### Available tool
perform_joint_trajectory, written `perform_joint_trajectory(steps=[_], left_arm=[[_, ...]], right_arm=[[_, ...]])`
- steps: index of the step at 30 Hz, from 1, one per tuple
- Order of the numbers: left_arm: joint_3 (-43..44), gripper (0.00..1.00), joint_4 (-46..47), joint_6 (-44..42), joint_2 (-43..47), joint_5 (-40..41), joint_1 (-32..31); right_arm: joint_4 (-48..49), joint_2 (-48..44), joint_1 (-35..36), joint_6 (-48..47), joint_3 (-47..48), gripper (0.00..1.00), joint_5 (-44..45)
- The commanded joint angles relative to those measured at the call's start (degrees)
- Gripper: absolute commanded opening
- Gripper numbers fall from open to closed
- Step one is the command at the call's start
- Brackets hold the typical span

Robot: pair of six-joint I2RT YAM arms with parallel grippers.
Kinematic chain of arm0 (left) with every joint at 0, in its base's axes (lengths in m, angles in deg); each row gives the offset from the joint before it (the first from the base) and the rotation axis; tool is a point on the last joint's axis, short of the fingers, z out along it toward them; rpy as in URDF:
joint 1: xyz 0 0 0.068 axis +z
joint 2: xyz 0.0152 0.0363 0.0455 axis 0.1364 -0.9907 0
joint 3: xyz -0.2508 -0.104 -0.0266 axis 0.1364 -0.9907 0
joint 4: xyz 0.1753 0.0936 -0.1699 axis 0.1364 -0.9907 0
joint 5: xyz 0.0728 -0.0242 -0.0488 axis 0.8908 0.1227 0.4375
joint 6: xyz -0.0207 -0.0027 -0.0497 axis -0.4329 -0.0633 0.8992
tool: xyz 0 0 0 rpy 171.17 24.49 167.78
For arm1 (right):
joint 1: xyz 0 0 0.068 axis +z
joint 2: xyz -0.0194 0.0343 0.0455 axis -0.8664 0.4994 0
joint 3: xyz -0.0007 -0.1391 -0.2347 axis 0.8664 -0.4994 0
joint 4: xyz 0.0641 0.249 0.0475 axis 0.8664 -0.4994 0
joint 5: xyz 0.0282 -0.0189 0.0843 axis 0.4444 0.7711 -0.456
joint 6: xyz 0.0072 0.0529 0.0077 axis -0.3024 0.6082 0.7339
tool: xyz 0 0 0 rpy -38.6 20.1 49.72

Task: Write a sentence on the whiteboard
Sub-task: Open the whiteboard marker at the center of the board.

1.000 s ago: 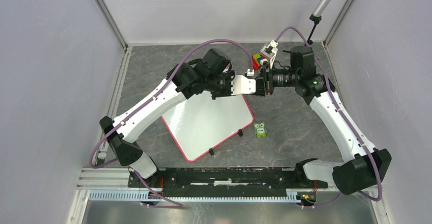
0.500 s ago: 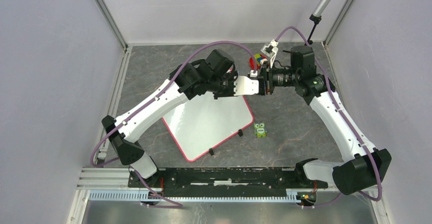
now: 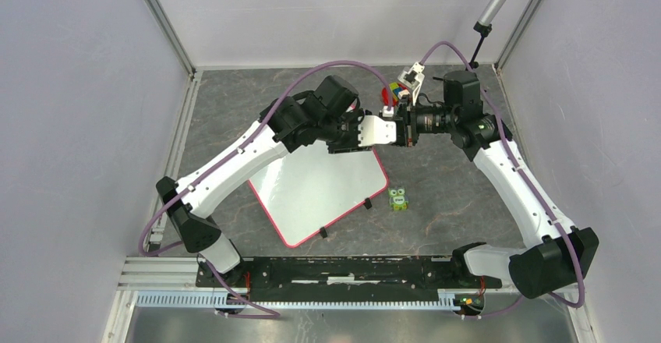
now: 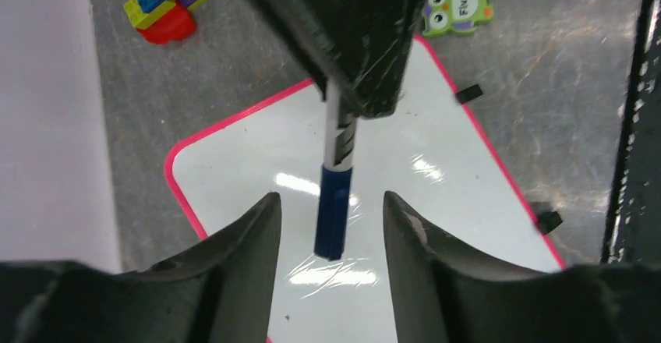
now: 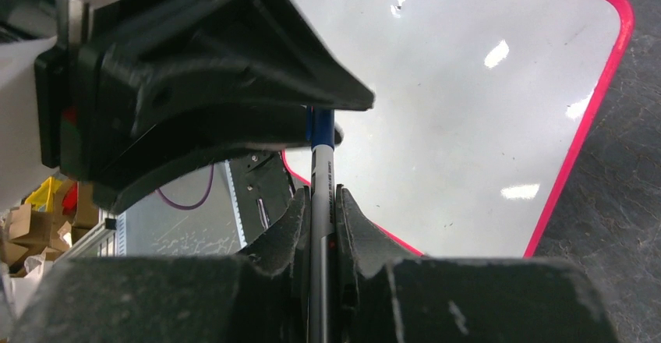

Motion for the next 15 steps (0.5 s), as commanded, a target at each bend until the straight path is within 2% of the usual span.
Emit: perform_joint_trajectory(steps=[1, 4, 10, 15], left_arm=[[-1.56, 0.59, 4.18, 9.69, 6.67, -17.09, 7.54], [-4.33, 0.61, 7.37, 13.08, 8.76, -22.57, 11.04], [-5.40, 0.61, 7.43, 12.17, 8.15, -28.03, 11.19], [-4.36, 0.62, 7.15, 11.47, 6.54, -28.92, 10.09]], right_arm=[[0.50, -0.62, -0.71, -3.56, 0.97, 0.00, -3.64], [1.58, -1.29, -0.75, -4.59, -0.16, 0.00, -4.87], [4.88, -2.59, -0.72, -2.88, -2.42, 0.00, -6.48], [6.10, -2.92, -0.58, -1.68, -2.66, 0.00, -7.09]])
